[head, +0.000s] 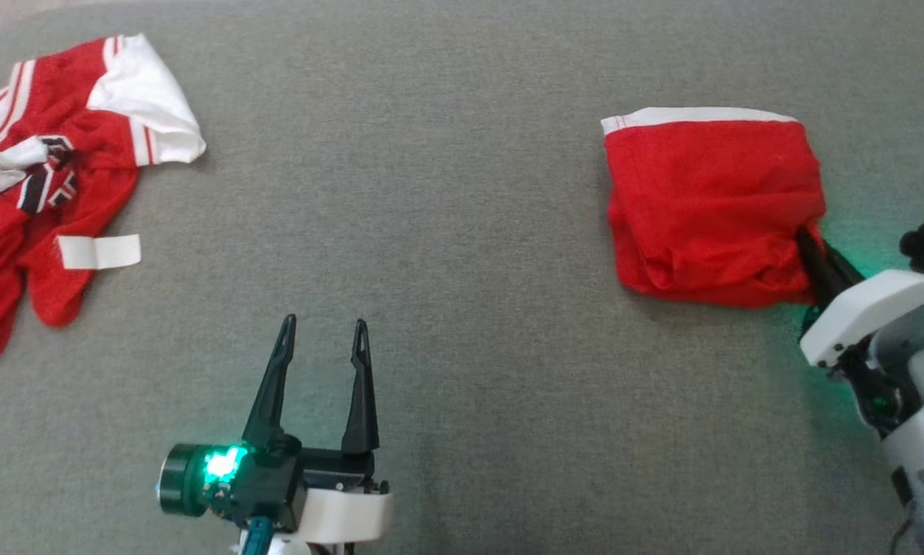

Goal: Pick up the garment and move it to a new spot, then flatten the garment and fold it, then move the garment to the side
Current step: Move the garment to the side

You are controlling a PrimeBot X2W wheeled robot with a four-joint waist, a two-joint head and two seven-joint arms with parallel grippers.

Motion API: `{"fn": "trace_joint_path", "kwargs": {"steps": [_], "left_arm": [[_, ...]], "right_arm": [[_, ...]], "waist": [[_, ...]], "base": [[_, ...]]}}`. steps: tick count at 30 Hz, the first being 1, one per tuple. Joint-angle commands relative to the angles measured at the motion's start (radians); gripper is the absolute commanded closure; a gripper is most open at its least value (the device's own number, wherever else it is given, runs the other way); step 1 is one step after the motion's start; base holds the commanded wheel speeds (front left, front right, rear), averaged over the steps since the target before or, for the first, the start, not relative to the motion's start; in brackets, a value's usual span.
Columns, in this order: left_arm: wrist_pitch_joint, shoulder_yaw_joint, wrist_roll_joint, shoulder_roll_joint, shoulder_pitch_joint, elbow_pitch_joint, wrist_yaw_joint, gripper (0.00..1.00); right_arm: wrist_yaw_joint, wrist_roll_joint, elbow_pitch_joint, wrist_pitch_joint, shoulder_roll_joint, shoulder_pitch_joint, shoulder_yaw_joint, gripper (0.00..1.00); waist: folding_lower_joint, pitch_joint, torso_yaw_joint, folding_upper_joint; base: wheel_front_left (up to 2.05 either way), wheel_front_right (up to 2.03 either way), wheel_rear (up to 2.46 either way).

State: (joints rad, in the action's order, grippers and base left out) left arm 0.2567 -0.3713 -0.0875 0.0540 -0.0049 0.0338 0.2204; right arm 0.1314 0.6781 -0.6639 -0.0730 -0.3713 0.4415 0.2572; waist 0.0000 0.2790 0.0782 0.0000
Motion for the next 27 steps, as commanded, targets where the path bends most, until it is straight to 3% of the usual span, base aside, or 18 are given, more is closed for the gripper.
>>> {"fn": "trace_joint_path", "kwargs": {"steps": [1,14,21,23,26,27], "left_arm": [[0.005,0.025,0.001,-0.004,-0.028,-0.032,0.006,0.00],[0.005,0.035,0.044,-0.004,-0.124,-0.037,-0.028,0.00],[0.005,0.037,0.061,-0.004,-0.183,-0.029,-0.043,0.00],[0.005,0.036,0.056,-0.004,-0.188,-0.023,-0.044,0.00],[0.005,0.030,0.045,-0.004,-0.186,-0.013,-0.044,0.00],[0.005,0.028,0.038,-0.004,-0.178,-0.009,-0.040,0.00]], "right_arm": [[-0.001,0.004,0.005,0.016,-0.046,0.006,0.017,1.00],[-0.001,-0.034,-0.084,0.015,-0.340,0.125,-0.050,1.00],[-0.001,-0.113,-0.188,0.058,-0.402,0.177,-0.148,1.00],[-0.001,-0.168,-0.223,0.101,-0.401,0.192,-0.178,0.00],[-0.001,-0.262,-0.271,0.183,-0.376,0.216,-0.227,0.00],[-0.001,-0.315,-0.288,0.228,-0.338,0.227,-0.254,0.00]], "waist": [[0.0000,0.009,-0.016,0.0000],[0.0000,0.168,-0.164,0.0000],[0.0000,0.226,-0.178,0.0000],[0.0000,0.220,-0.176,0.0000],[0.0000,0.189,-0.167,0.0000],[0.0000,0.156,-0.161,0.0000]], "base": [[0.00,0.00,0.00],[0.00,0.00,0.00],[0.00,0.00,0.00],[0.00,0.00,0.00],[0.00,0.00,0.00],[0.00,0.00,0.00]]}}
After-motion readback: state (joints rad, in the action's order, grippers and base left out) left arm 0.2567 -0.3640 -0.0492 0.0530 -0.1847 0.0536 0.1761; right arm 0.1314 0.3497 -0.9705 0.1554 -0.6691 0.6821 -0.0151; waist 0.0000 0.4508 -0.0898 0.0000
